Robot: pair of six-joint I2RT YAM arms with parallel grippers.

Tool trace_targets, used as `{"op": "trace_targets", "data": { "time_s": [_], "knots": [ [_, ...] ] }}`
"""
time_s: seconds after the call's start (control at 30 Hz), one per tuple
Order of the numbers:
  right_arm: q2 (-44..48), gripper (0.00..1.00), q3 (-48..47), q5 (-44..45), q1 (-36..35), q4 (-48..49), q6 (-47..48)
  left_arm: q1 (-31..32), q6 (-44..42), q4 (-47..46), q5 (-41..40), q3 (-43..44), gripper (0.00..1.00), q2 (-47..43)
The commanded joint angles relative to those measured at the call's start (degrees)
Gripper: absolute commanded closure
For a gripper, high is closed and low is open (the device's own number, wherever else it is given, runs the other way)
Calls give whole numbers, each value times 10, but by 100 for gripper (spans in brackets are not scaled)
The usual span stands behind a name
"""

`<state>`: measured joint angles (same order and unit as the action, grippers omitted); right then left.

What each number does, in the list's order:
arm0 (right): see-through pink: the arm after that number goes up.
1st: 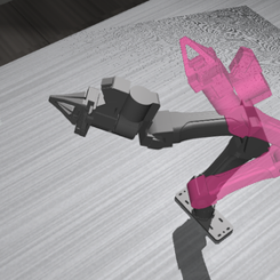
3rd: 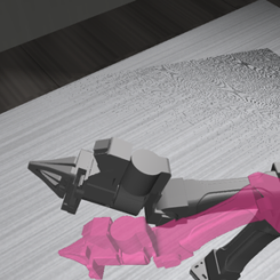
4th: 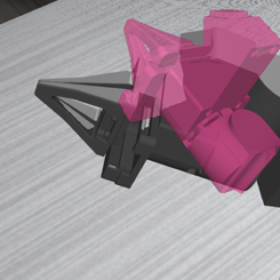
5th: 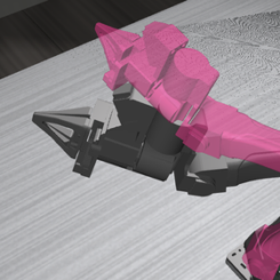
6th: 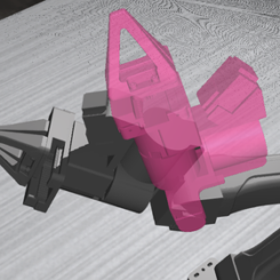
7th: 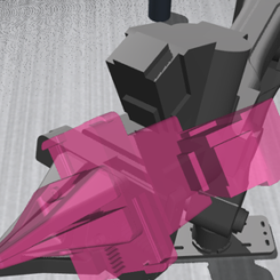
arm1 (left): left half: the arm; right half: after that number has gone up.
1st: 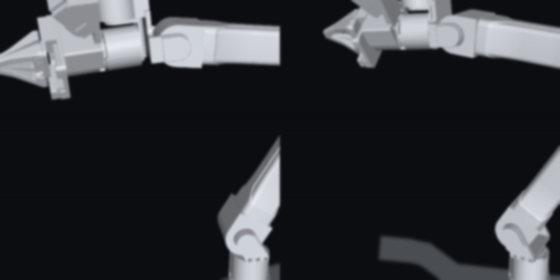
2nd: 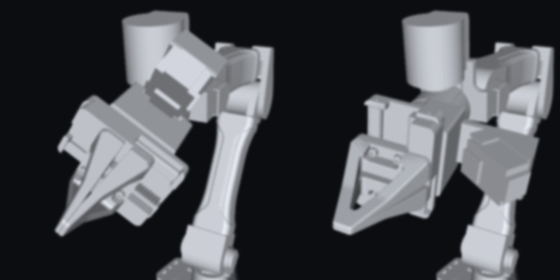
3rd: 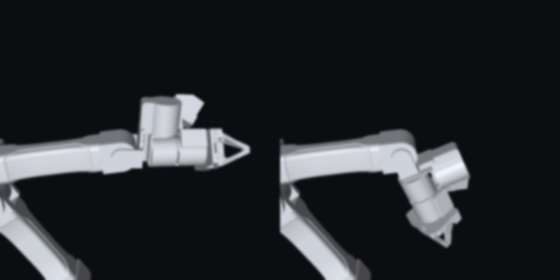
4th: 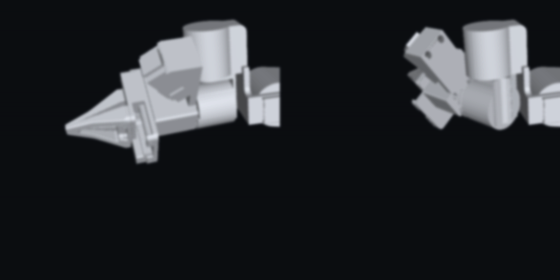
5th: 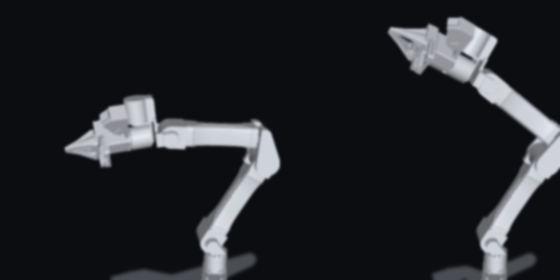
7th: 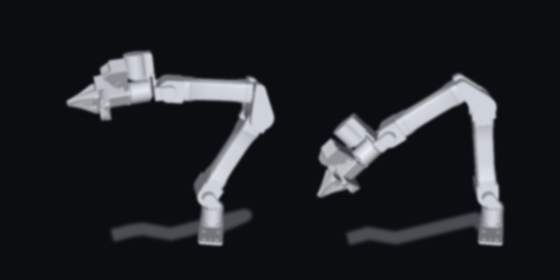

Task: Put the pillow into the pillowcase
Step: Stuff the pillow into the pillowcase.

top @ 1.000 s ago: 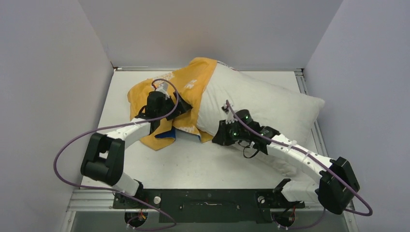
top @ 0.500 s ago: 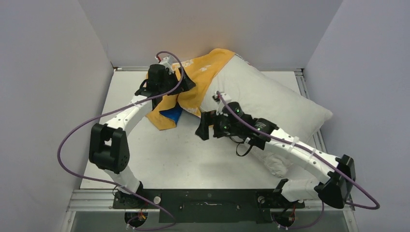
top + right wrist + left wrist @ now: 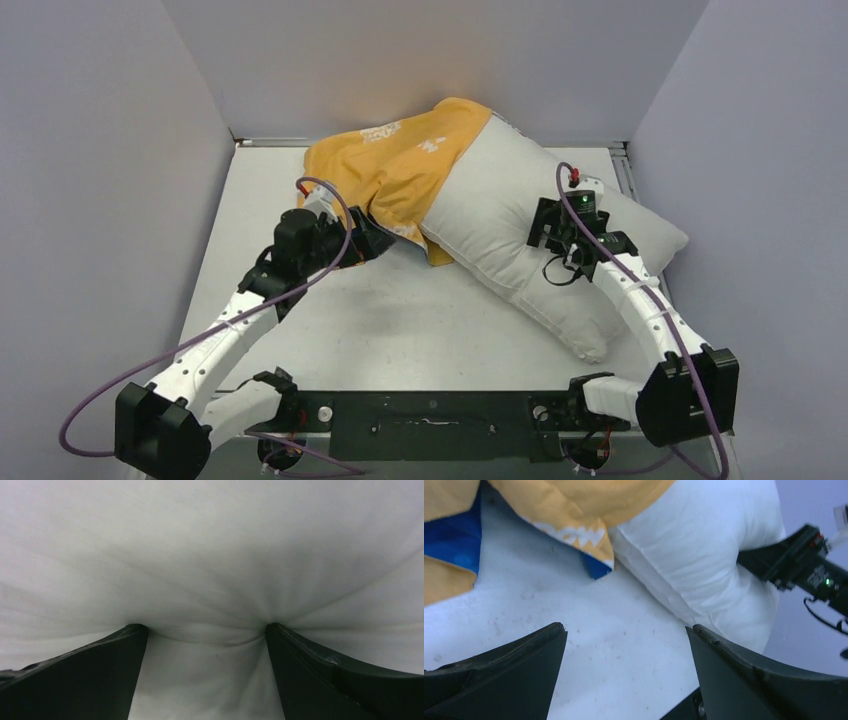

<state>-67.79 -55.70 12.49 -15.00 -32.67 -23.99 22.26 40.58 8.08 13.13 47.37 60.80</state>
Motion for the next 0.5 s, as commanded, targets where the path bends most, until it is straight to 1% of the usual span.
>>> {"op": "trace_targets", "data": {
  "time_s": [0.0, 0.03, 0.07, 0.1, 0.13, 0.17, 0.2, 0.3, 0.37, 0.4, 0.47],
  "knots": [
    [-66, 25, 49, -248, 81, 37, 39, 43, 57, -29, 15, -56, 4, -46],
    [-72, 46, 59, -295, 86, 52, 38, 51, 63, -36, 18, -71, 4, -50],
    [-75, 66, 68, -340, 86, 66, 30, 57, 70, -44, 17, -82, 4, -53],
    [-73, 79, 80, -382, 85, 93, 18, 63, 75, -53, 15, -96, 4, -52],
    [-71, 90, 92, -426, 81, 112, 1, 66, 82, -67, 16, -109, 4, -48],
    [-67, 94, 100, -457, 72, 127, -16, 67, 89, -82, 16, -120, 4, -42],
    [-61, 95, 105, -474, 57, 140, -34, 67, 94, -102, 18, -131, 4, -35],
    [-38, 95, 108, -483, -9, 172, -97, 67, 101, -132, 16, -149, 5, -18],
    [-18, 95, 122, -494, -52, 231, -164, 67, 99, -138, 17, -149, 5, -11],
    [-9, 95, 129, -500, -70, 264, -216, 67, 98, -136, 17, -147, 5, -12],
    [7, 95, 134, -486, -127, 319, -276, 67, 85, -121, 13, -136, 5, -21]
  ]
}}
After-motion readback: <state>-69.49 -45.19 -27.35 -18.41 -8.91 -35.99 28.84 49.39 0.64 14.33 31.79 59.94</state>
